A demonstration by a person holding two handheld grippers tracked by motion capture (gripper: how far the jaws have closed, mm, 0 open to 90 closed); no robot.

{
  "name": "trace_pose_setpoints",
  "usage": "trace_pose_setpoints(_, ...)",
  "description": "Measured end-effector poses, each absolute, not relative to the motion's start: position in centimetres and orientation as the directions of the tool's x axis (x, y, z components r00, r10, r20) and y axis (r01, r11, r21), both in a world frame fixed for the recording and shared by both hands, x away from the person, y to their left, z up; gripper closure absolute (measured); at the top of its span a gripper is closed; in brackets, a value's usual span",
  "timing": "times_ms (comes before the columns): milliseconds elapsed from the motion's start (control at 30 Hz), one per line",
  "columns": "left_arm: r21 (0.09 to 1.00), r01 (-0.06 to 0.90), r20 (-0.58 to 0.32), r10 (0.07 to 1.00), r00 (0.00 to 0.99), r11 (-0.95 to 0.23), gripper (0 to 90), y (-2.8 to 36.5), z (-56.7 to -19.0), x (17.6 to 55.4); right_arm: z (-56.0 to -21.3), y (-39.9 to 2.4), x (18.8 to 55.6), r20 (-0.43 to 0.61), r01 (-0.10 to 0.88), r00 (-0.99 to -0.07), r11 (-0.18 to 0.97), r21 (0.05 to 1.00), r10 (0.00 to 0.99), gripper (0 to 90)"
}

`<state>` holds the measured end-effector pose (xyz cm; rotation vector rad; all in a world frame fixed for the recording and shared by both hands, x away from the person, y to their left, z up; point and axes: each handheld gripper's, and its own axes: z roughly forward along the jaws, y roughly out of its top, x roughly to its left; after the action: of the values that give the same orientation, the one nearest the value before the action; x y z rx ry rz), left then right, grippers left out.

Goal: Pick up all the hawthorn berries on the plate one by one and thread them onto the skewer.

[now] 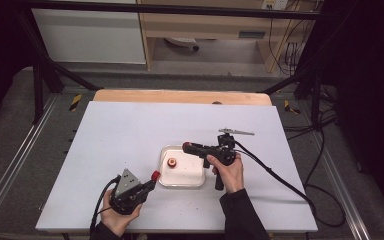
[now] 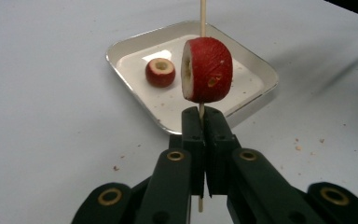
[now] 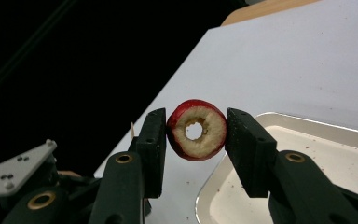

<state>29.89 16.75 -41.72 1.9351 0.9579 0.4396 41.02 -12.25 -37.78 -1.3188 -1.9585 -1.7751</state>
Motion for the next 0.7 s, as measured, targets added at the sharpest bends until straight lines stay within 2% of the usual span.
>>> trace_pose_setpoints(100,0.852,0.437,-0.070,0.762,0.644,-0.290,88.0,15.5,-41.7,29.7,-38.0,-12.6,40.5,0.701,0.705,-0.563,-0.189,0.684,0.438,59.6)
trace_pose_setpoints(367,0.860,0.411,-0.055,0.746,0.663,-0.302,88.0,13.3,-41.6,29.4,-37.6,-13.2,40.0,0.748,0.703,-0.540,-0.282,0.653,0.386,59.6)
trace_pose_setpoints(700,0.867,0.407,-0.063,0.748,0.661,-0.287,88.0,11.8,-41.4,29.8,-36.7,-13.9,39.8,0.766,0.687,-0.533,-0.345,0.639,0.359,59.6)
